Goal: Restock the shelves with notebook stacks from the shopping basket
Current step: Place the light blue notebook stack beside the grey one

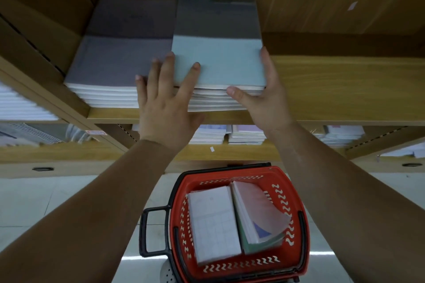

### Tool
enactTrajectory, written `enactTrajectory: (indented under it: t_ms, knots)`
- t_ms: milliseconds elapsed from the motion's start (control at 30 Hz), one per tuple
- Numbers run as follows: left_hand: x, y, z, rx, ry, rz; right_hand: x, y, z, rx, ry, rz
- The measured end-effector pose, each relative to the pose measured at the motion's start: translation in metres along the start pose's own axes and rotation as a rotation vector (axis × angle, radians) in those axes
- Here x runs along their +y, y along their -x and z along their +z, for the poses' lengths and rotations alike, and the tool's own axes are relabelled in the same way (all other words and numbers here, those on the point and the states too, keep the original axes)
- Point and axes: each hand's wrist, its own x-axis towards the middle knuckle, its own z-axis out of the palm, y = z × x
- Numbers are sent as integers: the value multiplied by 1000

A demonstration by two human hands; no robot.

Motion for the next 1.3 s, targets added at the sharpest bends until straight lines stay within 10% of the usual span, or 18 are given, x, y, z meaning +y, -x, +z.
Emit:
enactTrajectory:
  t_ms: [533,1000,1167,1300]
  knots:
    - [-36,-20,-7,-3,43,61,0,-8,-6,-68,-141,177]
    - [-29,-14,-35,-251,109,37,-20,0,4,210,107,115]
    - [-20,47,-33,99,234,79,-3,60,-10,351,240,208]
    - [4,132,6,-276,363,31,47,127,-19,383,384,238]
